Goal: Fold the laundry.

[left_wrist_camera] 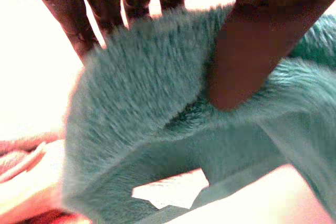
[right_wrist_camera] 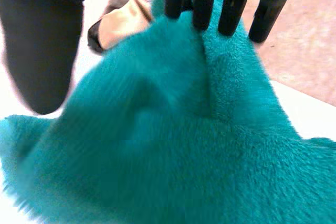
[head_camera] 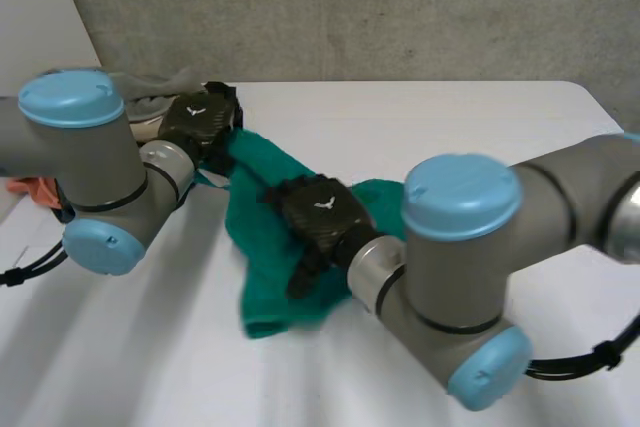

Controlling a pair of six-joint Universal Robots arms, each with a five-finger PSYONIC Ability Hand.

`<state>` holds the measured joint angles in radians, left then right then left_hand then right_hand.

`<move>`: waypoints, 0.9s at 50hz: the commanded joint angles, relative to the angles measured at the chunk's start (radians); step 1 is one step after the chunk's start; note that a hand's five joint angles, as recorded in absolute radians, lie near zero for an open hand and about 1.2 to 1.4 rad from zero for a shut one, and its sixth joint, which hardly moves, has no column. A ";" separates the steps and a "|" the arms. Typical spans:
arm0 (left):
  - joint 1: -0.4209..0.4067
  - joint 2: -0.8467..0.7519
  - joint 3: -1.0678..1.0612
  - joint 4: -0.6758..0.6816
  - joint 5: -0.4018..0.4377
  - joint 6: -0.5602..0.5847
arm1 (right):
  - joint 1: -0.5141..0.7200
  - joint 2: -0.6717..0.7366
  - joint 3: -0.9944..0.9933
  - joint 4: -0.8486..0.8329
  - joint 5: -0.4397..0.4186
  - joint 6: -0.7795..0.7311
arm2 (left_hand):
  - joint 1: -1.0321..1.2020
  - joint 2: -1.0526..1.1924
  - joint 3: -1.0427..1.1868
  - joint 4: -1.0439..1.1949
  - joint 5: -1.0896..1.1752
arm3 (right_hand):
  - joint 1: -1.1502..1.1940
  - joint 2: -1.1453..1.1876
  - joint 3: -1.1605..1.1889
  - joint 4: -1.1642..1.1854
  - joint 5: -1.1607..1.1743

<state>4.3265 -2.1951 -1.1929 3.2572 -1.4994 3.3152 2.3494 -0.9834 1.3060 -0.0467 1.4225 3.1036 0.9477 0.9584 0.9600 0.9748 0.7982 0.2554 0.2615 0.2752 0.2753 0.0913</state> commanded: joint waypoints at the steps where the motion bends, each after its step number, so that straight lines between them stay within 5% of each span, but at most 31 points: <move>1: 0.032 0.008 -0.004 -0.013 -0.013 0.003 | -0.012 -0.014 -0.021 0.043 -0.011 -0.059 | -0.511 -0.522 -0.523 -0.538 -0.536 | -0.081 -0.087 -0.101 -0.101 -0.091; 12: 0.016 0.343 -0.258 -0.076 -0.015 0.000 | -0.248 -0.199 0.022 0.191 -0.019 -0.236 | -0.499 -0.510 -0.512 -0.527 -0.524 | -0.081 -0.087 -0.101 -0.101 -0.091; 19: -0.054 0.504 -0.537 -0.088 -0.010 -0.002 | -0.346 -0.227 0.091 0.195 -0.014 -0.378 | -0.238 -0.249 -0.251 -0.265 -0.263 | -0.081 -0.087 -0.101 -0.101 -0.091; 29: -0.177 0.431 -0.697 -0.071 -0.012 0.003 | -0.366 -0.218 0.176 0.185 -0.020 -0.424 | -0.267 -0.278 -0.280 -0.295 -0.292 | -0.081 -0.087 -0.101 -0.101 -0.091; 45: -0.166 0.226 -0.639 0.093 -0.042 0.004 | -0.366 -0.201 0.248 0.130 -0.019 -0.422 | -0.097 -0.108 -0.110 -0.124 -0.122 | -0.079 -0.086 -0.099 -0.099 -0.090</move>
<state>4.1541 -1.9407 -1.8568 3.2978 -1.5195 3.3181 1.9834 -1.1836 1.5302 0.1029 1.4037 2.6813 0.7114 0.7019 0.7012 0.7031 0.5242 0.2224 0.2081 0.2097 0.2098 0.0481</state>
